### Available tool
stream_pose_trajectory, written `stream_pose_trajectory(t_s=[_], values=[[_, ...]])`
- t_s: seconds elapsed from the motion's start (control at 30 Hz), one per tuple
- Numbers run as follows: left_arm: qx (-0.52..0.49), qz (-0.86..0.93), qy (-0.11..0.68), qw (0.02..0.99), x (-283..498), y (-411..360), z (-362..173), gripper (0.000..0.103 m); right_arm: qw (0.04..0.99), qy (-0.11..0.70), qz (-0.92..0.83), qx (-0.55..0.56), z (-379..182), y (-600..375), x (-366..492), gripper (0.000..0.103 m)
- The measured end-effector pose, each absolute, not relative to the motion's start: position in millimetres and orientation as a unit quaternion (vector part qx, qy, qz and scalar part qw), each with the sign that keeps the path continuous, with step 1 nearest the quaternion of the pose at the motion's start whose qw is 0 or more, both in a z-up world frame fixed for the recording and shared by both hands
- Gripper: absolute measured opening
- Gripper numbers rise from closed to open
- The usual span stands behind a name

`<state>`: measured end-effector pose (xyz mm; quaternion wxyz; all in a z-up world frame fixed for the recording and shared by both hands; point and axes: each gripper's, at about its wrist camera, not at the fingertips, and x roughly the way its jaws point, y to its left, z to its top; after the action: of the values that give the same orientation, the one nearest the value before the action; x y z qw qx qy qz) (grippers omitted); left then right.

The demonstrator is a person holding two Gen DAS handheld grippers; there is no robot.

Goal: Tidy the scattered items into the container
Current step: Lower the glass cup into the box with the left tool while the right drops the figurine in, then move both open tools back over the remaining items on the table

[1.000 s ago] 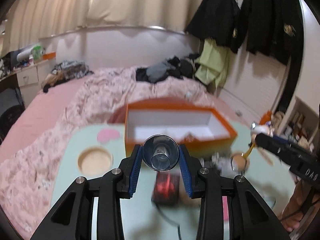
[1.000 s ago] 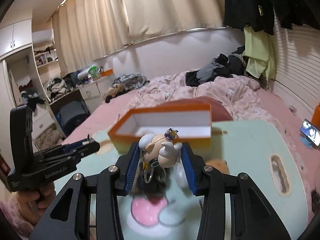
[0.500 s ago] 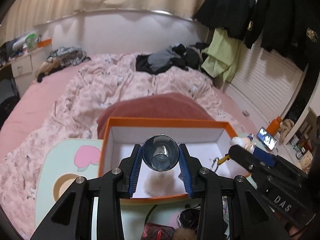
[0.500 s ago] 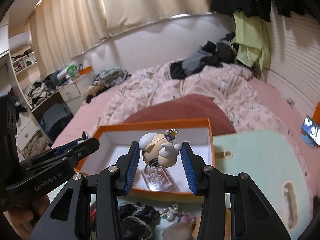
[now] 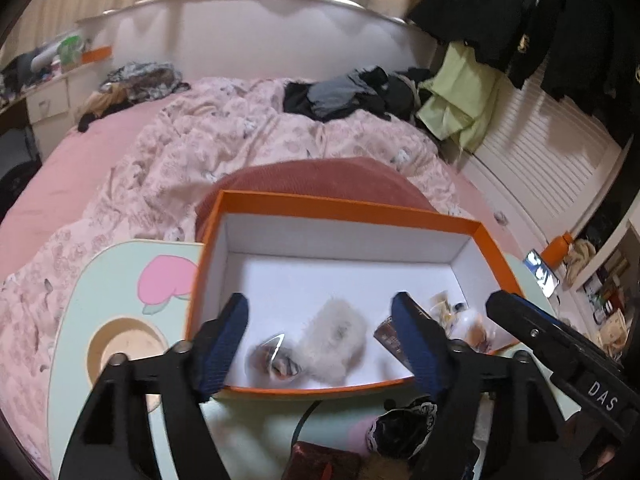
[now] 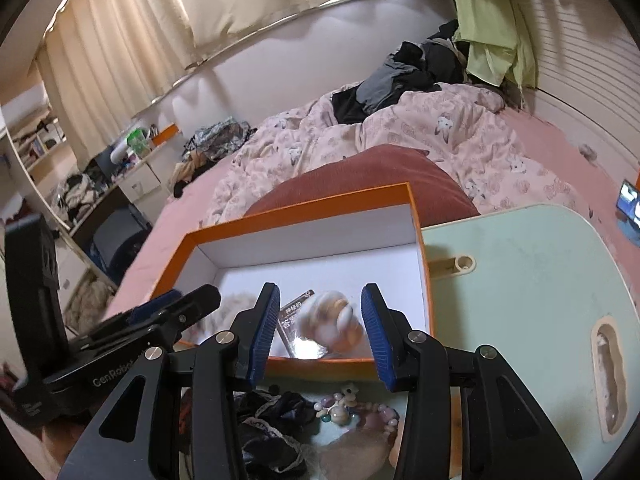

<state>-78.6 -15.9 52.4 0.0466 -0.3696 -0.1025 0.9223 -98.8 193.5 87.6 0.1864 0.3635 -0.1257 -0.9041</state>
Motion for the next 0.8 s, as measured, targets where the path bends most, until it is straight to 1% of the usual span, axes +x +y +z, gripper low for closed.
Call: stream_pose_trajectory(t_s=[0.13, 0.23, 0.37, 0.47, 0.53, 0.6, 0.67, 0.8], values=[[-0.363, 0.920, -0.129, 0.064, -68, -25, 59, 0.078, 0.184, -0.140, -0.903, 0.361, 91, 202, -92, 0.044], [-0.364, 0.922, -0.117, 0.067, -56, -26, 61, 0.080, 0.189, -0.141, -0.904, 0.355, 95, 207, -77, 0.044], [-0.352, 0.931, -0.068, 0.064, -25, -19, 65, 0.081, 0.175, -0.091, -0.914, 0.355, 98, 205, -50, 0.044], [-0.344, 0.934, -0.054, 0.079, -2, -15, 69, 0.082, 0.174, -0.060, -0.920, 0.347, 94, 207, -25, 0.044], [-0.340, 0.936, -0.042, 0.085, 14, -12, 70, 0.087, 0.169, -0.036, -0.922, 0.346, 90, 206, -9, 0.044], [-0.340, 0.937, -0.030, 0.079, 28, -10, 67, 0.091, 0.166, -0.022, -0.921, 0.352, 84, 205, 0, 0.047], [-0.346, 0.935, -0.038, 0.064, 42, -11, 57, 0.092, 0.162, -0.015, -0.919, 0.359, 76, 206, 6, 0.056], [-0.351, 0.934, -0.037, 0.049, 56, -6, 39, 0.092, 0.143, 0.005, -0.916, 0.376, 65, 204, 7, 0.056]])
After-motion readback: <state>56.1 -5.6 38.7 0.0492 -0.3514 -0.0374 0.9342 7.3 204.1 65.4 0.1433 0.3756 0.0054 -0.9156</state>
